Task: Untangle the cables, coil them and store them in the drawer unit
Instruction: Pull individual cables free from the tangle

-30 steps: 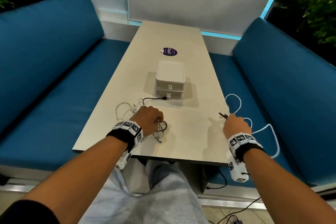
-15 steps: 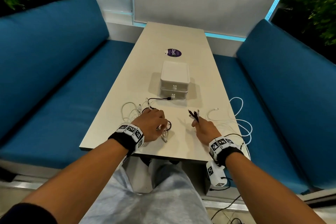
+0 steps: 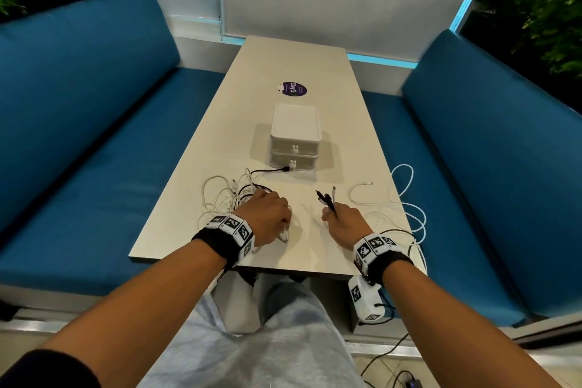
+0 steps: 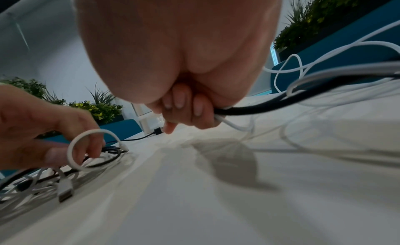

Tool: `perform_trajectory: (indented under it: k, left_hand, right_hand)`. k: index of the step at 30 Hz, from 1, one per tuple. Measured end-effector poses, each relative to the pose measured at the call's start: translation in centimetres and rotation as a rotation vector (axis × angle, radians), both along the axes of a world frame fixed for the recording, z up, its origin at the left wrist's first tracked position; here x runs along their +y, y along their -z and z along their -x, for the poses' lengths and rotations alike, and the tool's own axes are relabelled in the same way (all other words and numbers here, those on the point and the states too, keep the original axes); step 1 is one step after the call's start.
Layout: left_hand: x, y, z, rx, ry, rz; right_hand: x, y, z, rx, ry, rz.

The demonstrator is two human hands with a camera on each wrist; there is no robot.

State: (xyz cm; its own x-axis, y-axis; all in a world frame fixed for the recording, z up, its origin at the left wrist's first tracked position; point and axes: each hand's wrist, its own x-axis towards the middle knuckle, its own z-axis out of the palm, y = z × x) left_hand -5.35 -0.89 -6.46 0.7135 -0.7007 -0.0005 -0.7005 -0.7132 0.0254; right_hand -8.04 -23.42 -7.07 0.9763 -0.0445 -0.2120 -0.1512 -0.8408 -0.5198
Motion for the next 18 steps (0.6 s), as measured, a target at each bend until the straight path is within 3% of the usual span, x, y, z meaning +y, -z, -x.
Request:
perform_trajectory:
  k: [6,14,18]
  left_hand:
    - [0.4,0.4,-0.2,-0.014,0.008,-0.182]
    - [-0.6,-0.4,-0.2,0.065,-0.029,0.043]
    - [-1.6,-1.1,-0.4,0.078,-0.131,0.159]
  right_hand:
    - [0.0,0.1,0.2,0.014,-0.007,-0.003]
    - [0.6,-0.3,0.0,-0.048,0.015,-0.083]
    - [0.6,-0.3,-0.1,-0.107,0.054,-0.149]
